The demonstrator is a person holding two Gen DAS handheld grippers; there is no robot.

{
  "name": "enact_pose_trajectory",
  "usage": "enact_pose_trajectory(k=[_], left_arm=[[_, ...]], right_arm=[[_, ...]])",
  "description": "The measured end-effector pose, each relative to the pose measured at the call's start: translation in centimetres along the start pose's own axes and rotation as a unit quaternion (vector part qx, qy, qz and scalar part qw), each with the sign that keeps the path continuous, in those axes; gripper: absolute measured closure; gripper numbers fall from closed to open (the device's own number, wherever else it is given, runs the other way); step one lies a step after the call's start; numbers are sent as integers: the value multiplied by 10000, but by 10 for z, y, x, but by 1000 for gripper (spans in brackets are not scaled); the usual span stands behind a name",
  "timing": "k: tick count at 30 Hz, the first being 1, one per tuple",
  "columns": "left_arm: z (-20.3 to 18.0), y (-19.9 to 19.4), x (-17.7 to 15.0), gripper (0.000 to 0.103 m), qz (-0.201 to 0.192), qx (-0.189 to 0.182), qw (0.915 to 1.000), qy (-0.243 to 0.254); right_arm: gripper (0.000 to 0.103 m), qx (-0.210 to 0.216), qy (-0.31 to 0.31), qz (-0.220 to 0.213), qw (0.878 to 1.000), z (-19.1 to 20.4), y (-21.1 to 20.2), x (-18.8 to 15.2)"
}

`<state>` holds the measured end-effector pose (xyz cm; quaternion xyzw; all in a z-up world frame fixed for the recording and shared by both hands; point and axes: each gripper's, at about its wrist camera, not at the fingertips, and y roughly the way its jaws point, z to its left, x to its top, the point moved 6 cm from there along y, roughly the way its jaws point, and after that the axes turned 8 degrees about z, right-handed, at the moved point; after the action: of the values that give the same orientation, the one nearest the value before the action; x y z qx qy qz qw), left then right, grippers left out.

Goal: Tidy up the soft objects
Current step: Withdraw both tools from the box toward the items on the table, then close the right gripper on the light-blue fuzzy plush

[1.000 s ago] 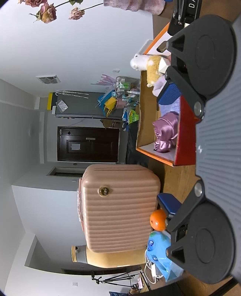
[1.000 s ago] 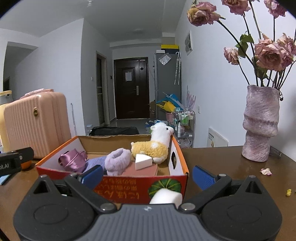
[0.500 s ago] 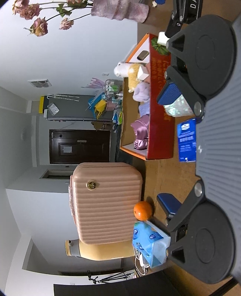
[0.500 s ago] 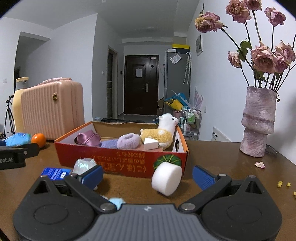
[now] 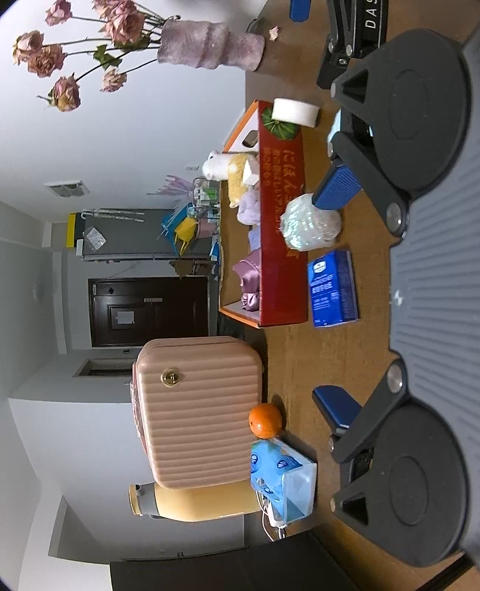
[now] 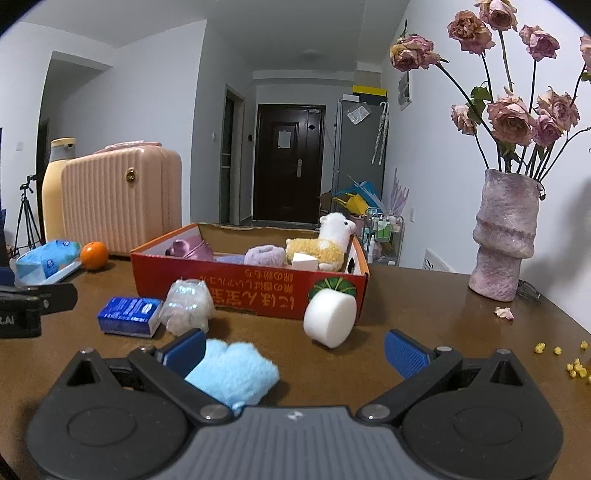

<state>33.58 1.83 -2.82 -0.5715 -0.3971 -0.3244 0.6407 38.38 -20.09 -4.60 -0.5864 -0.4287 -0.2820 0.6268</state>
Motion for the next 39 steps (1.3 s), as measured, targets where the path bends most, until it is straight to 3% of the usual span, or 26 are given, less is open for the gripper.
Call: enact_pose_trajectory(k=[19, 31, 39], left_arm=[[6, -13, -14, 0, 135, -110, 9998, 63], [31, 1, -14, 0, 288, -103, 9995, 96], [50, 9, -15, 0, 376, -69, 9993, 9]], right_arm=[[0, 38, -44, 174, 9998, 6, -15, -21], [0, 366, -108, 636, 9972, 31, 19, -21], [0, 338, -13, 1084, 9935, 44, 52, -19]])
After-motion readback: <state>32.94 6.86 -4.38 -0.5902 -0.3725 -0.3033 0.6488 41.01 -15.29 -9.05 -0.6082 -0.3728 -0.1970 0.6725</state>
